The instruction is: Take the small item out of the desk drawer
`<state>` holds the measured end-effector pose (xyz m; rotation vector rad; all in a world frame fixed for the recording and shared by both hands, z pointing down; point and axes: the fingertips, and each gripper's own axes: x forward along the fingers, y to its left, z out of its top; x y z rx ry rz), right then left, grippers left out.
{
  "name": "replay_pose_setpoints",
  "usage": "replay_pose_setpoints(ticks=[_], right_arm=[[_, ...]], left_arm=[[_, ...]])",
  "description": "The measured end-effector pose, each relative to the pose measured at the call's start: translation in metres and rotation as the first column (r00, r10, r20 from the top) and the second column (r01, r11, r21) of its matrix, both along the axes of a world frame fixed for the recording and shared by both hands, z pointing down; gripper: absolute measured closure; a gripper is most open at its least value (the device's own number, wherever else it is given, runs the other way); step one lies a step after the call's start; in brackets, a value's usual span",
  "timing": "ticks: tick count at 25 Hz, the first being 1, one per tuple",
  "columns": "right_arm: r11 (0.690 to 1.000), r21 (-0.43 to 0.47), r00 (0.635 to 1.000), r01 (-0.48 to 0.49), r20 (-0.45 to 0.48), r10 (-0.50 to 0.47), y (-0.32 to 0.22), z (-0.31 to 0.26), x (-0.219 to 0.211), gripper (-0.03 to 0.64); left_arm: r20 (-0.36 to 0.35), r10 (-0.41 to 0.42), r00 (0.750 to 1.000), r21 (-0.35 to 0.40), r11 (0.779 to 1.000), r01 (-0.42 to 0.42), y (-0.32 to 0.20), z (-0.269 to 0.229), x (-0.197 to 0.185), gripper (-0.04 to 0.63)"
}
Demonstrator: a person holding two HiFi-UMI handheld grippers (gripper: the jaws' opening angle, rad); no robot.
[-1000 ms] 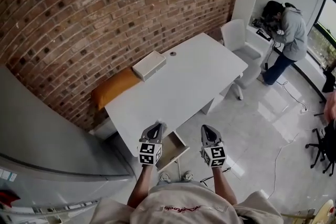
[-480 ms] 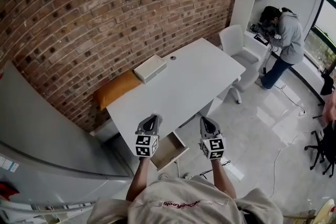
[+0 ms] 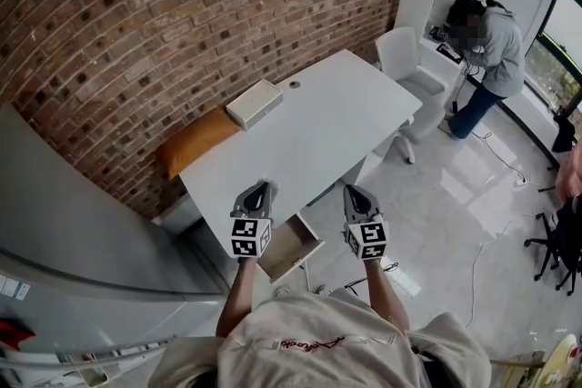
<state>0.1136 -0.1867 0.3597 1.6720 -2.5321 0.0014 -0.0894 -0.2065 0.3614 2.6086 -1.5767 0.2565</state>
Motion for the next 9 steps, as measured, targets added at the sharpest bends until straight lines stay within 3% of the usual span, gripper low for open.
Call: replay_pose_setpoints(ticks=[9], right_arm=[[1.000, 0.007, 1.000, 0.000, -0.004, 0.000, -0.0076, -0.0027, -0.0031, 0.606]], left_arm=[[-0.004, 0.017, 1.000, 0.012, 1.000, -0.017, -0.0101, -0.0041, 0.0024, 0.586]])
